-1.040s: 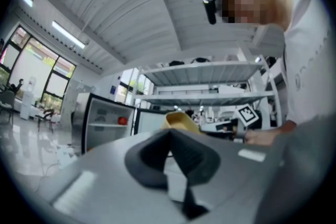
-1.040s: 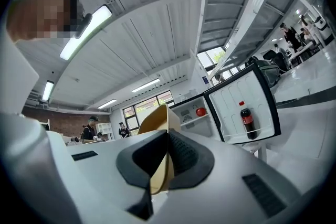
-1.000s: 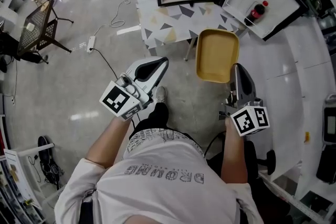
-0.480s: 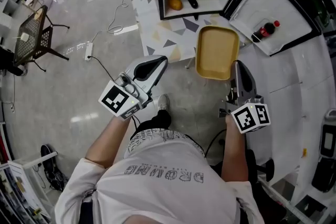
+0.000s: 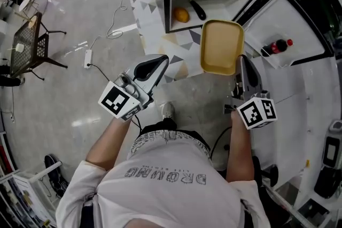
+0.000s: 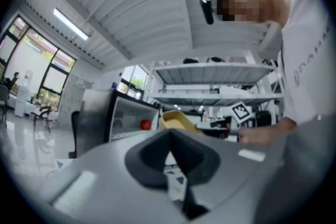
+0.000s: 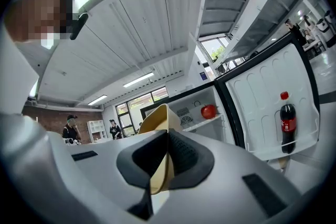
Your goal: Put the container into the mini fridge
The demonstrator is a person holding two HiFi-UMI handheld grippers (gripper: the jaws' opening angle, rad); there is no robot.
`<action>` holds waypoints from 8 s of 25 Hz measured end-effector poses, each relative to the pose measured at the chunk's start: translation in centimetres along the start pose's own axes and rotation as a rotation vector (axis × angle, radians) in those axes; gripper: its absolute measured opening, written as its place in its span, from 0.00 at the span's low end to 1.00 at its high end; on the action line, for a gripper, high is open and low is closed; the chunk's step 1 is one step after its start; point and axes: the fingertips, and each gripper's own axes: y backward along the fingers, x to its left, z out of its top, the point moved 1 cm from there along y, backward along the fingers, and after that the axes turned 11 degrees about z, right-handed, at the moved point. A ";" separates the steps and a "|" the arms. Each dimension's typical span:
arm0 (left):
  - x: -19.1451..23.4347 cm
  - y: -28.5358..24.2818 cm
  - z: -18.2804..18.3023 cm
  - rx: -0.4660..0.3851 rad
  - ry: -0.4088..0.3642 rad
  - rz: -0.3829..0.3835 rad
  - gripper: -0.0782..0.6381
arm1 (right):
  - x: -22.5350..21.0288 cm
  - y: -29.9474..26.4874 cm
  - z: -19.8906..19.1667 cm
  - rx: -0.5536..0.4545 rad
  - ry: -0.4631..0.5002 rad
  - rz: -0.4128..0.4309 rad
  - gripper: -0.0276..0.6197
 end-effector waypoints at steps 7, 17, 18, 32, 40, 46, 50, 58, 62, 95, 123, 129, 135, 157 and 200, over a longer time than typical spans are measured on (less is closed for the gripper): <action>3.6 -2.0 -0.1 0.005 -0.006 0.001 0.12 | -2.1 -4.8 -0.1 0.010 -0.011 0.001 0.06; 6.0 -4.2 -0.7 0.026 -0.014 0.038 0.12 | -5.7 -11.3 0.4 0.047 -0.036 0.045 0.06; 6.2 -4.5 -0.8 0.028 -0.015 0.049 0.12 | -6.1 -12.1 0.4 0.051 -0.042 0.056 0.06; 6.5 -8.0 -1.4 0.031 -0.004 0.218 0.12 | -10.0 -20.6 0.4 0.139 -0.111 0.215 0.06; 6.6 -9.0 -1.3 0.028 -0.011 0.275 0.12 | -11.1 -23.9 0.5 0.168 -0.166 0.260 0.06; 7.4 -9.3 -1.1 0.027 -0.012 0.311 0.12 | -11.4 -26.3 0.4 0.175 -0.197 0.282 0.06; 8.0 -9.3 -1.1 0.025 -0.012 0.334 0.12 | -11.3 -28.0 0.4 0.181 -0.210 0.295 0.06; 9.4 -9.7 -0.9 0.023 -0.010 0.367 0.12 | -11.3 -30.5 0.2 0.178 -0.223 0.300 0.06; 9.8 -10.0 -1.0 0.024 -0.017 0.371 0.12 | -11.4 -31.3 0.1 0.173 -0.220 0.295 0.06; 9.7 -12.6 -0.9 0.019 -0.027 0.356 0.12 | -11.8 -31.5 0.9 0.149 -0.198 0.296 0.08; 4.8 -11.0 1.3 -0.022 -0.053 0.214 0.12 | -8.0 -21.3 3.5 0.087 -0.086 0.272 0.05; 3.9 -10.5 1.5 -0.022 -0.066 0.177 0.12 | -6.9 -19.4 3.6 0.077 -0.068 0.263 0.05; 3.4 -10.4 2.0 -0.031 -0.061 0.153 0.12 | -6.1 -17.7 3.7 0.069 -0.046 0.254 0.05; 2.4 -9.9 3.0 -0.035 -0.085 0.065 0.12 | -3.7 -13.0 3.2 0.068 0.031 0.236 0.05; 2.6 -10.7 2.5 -0.037 -0.068 0.029 0.12 | -3.4 -12.0 1.9 0.091 0.035 0.235 0.04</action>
